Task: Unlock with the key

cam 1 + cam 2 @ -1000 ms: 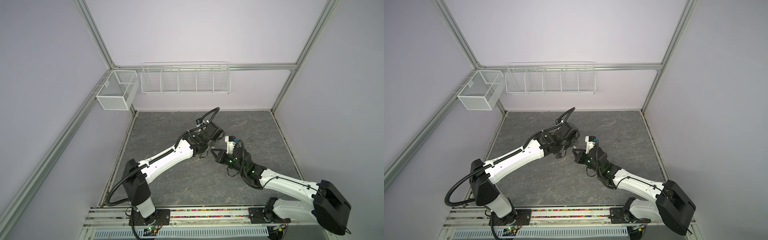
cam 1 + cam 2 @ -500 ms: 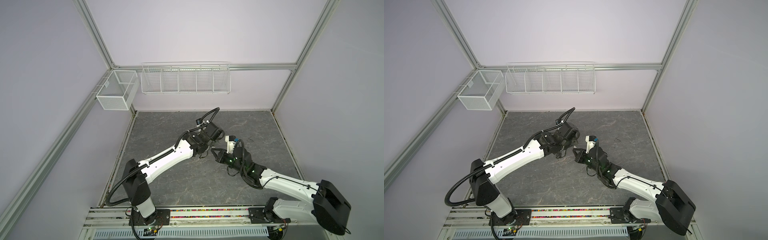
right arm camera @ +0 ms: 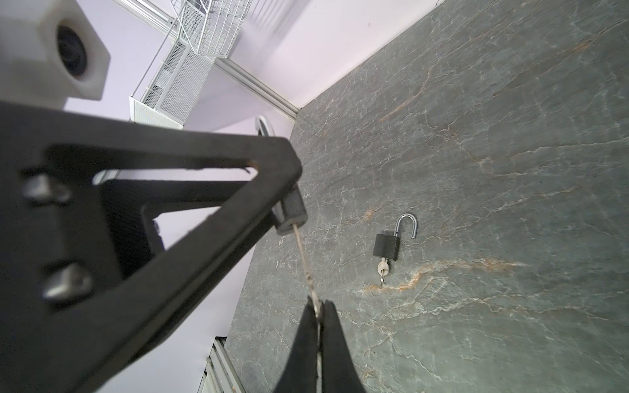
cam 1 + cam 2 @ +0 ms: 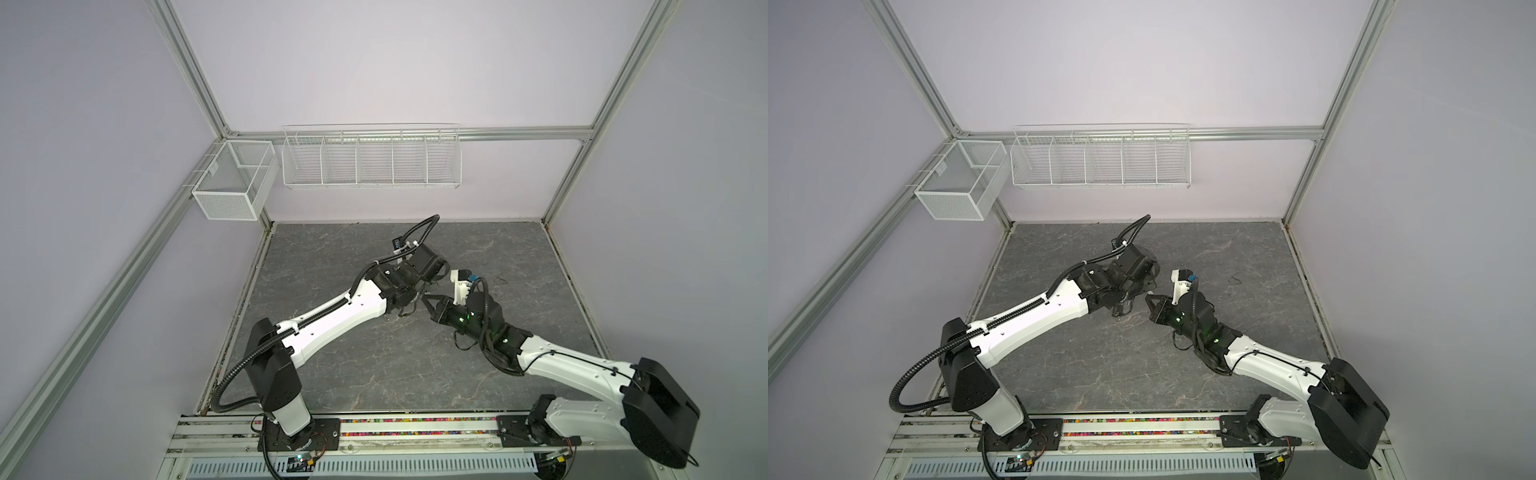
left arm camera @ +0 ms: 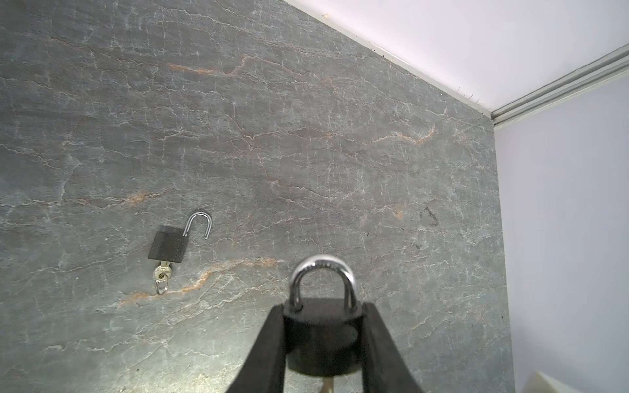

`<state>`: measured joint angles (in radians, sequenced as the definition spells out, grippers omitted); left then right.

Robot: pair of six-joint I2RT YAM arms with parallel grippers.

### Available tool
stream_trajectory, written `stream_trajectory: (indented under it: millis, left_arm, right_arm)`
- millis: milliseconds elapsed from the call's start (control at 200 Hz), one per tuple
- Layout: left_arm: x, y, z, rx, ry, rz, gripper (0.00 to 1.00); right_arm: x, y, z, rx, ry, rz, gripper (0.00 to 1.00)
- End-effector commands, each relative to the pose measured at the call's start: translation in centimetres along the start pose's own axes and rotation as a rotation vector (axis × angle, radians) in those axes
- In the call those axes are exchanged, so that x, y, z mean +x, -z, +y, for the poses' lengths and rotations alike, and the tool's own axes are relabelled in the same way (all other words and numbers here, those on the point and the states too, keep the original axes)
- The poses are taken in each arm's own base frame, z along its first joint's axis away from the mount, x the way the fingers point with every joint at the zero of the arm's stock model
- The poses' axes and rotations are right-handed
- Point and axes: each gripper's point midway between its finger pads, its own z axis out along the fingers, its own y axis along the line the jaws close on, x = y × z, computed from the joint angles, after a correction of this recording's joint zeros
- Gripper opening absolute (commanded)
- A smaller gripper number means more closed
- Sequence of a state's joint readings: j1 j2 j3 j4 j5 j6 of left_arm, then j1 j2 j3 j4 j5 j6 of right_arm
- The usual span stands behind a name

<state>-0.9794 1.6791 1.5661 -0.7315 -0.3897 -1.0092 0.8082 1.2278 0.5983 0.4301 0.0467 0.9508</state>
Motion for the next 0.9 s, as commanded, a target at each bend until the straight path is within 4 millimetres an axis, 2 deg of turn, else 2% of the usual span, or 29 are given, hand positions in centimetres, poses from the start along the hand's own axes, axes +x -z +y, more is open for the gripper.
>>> stream_trajectory:
  millis: [0,270,515,625,800,895]
  left_arm:
    - [0.0,0.5,0.1,-0.001,0.001,-0.007,0.00]
    - [0.0,0.5,-0.8,0.019,-0.001,-0.001,0.00]
    - [0.6,0.7,-1.0,0.029,-0.016,0.018,0.00]
    - [0.8,0.6,-0.1,-0.014,-0.057,0.017,0.00]
    - [1.2,0.4,1.1,-0.060,-0.103,0.020,0.00]
    - [1.2,0.4,1.0,-0.058,-0.108,0.024,0.00]
  right_arm:
    - [-1.6,0.3,2.0,-0.063,-0.030,-0.040,0.06]
    - [-1.0,-0.6,2.1,-0.064,-0.041,-0.015,0.06]
    - [-1.9,-0.7,3.2,-0.097,-0.032,-0.035,0.06]
    - [-2.5,-0.2,3.7,-0.093,-0.006,-0.042,0.06]
    - [-2.8,0.9,3.3,-0.067,0.020,-0.057,0.06]
    - [-2.8,1.2,3.1,-0.052,0.042,-0.059,0.06]
